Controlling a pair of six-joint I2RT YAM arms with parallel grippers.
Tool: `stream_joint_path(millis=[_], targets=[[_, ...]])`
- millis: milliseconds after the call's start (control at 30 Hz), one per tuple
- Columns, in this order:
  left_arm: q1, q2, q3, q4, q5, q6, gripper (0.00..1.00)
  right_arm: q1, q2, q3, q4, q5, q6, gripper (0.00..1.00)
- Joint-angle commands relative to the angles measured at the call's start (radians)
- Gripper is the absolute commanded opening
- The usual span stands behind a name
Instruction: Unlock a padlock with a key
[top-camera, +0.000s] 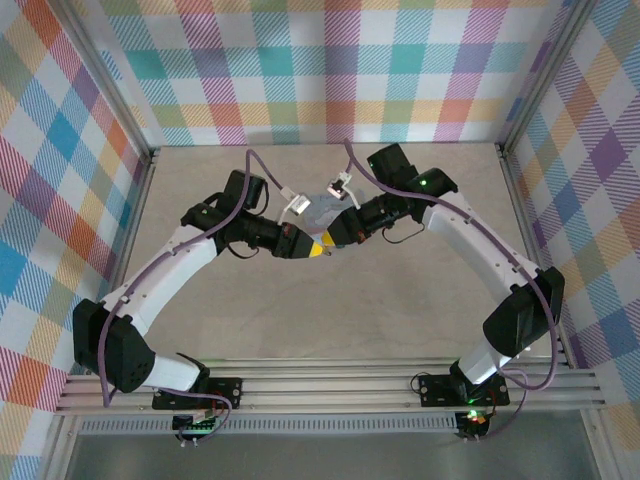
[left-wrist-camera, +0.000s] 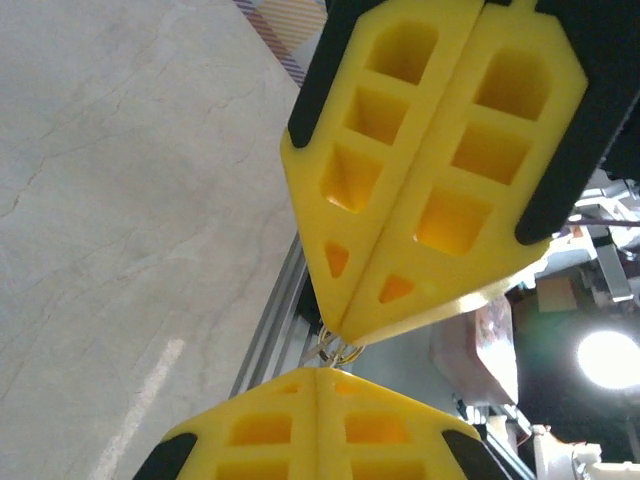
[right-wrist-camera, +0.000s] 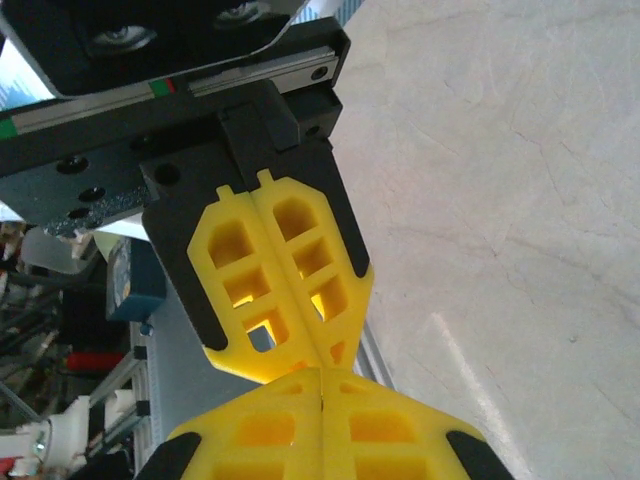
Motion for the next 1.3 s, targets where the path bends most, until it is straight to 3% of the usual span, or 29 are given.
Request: stream_joint_path(millis=[0, 167, 267, 367, 633, 933, 1267], targets=[[-0.009, -0.037, -0.028, 0.078, -0.038, -0.076, 0.00, -0.003, -0.036, -0.022, 0.100, -0.054, 0.080, 0.00], [0.005, -0.073, -0.069, 0.145, -0.144, -0.142, 0.03, -0.012, -0.037, -0.030, 0.103, 0.030, 0.143, 0.00], [0.014, -0.116, -0.124, 0.234, -0.207, -0.220, 0.32, -0.017, -0.036, -0.041, 0.123, 0.038, 0.183, 0.00], [0.016, -0.147, -0.183, 0.351, -0.212, -0.305, 0.45, -0.017, -0.036, -0.051, 0.134, 0.036, 0.204, 0.00], [0.007, -0.161, -0.301, 0.637, -0.144, -0.511, 0.46, -0.023, -0.047, -0.092, 0.194, 0.058, 0.264, 0.00], [-0.013, -0.123, -0.304, 0.677, -0.120, -0.560, 0.29, -0.034, -0.059, -0.121, 0.244, 0.099, 0.327, 0.00], [-0.031, -0.100, -0.295, 0.660, -0.139, -0.558, 0.36, -0.047, -0.081, -0.180, 0.326, 0.128, 0.451, 0.00]])
